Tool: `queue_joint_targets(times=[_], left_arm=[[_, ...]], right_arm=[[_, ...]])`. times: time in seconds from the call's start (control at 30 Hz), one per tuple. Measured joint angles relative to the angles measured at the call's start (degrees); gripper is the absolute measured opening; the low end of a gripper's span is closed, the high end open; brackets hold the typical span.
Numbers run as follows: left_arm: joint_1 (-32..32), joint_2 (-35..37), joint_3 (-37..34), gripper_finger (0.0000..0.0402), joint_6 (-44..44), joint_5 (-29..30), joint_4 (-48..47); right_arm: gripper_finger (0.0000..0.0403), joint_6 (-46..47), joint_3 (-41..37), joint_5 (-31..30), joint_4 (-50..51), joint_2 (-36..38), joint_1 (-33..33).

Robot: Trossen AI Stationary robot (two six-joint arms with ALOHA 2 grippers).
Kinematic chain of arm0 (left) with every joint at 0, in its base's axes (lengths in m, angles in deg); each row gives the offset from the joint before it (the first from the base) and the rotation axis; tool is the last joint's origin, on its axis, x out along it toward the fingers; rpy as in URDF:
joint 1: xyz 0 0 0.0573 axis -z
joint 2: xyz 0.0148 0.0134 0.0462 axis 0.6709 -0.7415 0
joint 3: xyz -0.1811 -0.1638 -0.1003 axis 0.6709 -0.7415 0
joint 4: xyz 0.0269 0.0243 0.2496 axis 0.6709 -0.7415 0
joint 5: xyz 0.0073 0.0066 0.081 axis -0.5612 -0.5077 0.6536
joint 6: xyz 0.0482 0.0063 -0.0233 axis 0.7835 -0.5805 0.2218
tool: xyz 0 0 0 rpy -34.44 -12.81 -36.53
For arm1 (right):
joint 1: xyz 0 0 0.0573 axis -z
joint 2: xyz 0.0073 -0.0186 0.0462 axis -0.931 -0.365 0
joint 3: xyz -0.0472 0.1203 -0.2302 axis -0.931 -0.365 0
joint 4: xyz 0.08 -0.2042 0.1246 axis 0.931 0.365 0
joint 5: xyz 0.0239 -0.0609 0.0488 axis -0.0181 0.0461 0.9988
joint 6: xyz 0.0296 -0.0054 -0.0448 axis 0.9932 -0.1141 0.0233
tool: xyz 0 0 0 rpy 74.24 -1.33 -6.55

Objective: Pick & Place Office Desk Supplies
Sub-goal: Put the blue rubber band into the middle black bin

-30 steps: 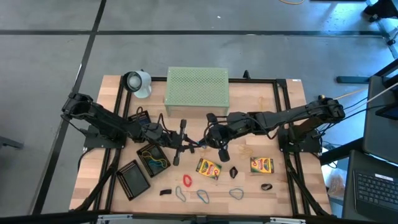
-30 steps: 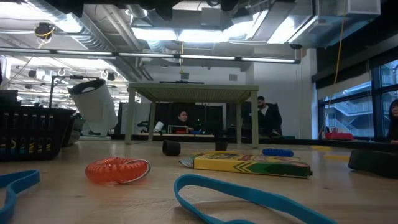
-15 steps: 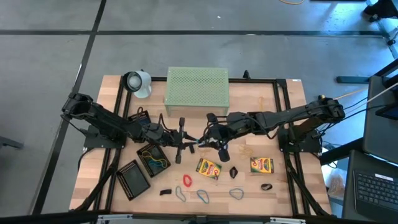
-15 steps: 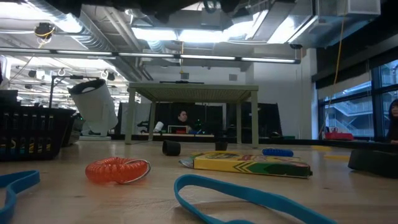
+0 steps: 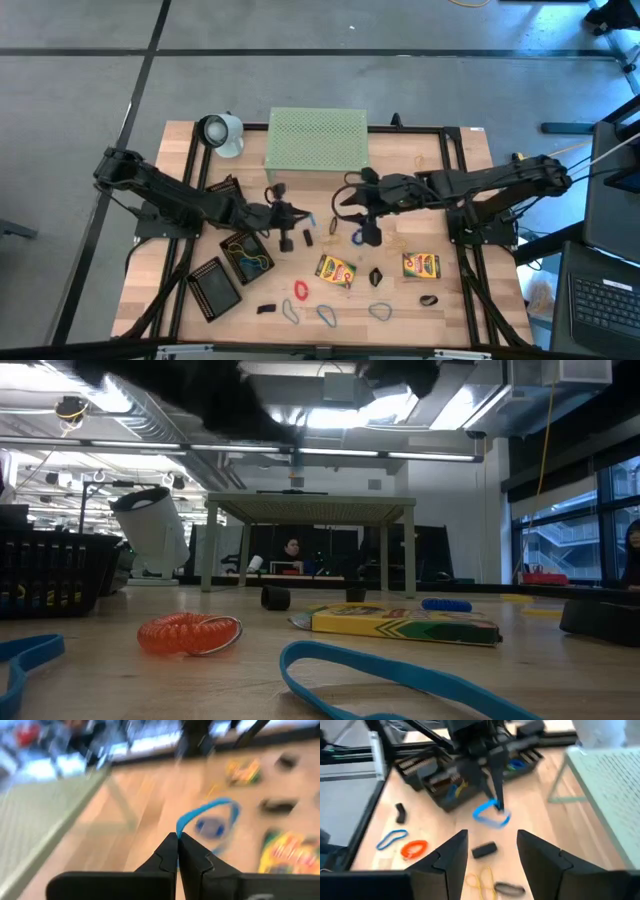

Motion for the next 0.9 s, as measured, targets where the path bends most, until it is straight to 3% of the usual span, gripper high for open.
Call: queue_joint_targets(times=[0.13,0.33,0.5,0.63,0.9], left_arm=[[0.1,7.3,0.0,0.0002,-13.0,2.0,-19.0],[1.2,18.2,0.0,0.0003,-32.7,-4.0,-47.9],[2.4,23.7,0.0,0.0002,-47.8,-3.3,-65.0],[3.6,25.1,0.0,0.0003,-50.4,-9.9,-69.6],[7.7,23.6,0.0,0.0003,-51.0,-21.1,-69.2]], right_arm=[[0.0165,1.6,0.0,-2.4,4.3,0.3,0.0],[0.0154,1.8,0.0,-5.9,8.9,0.1,0.0],[0.0147,1.8,0.0,-7.6,8.8,0.1,0.0],[0.0142,1.7,0.0,-7.6,8.8,0.1,0.0],[0.0137,1.6,0.0,-7.6,8.8,0.1,0.0]])
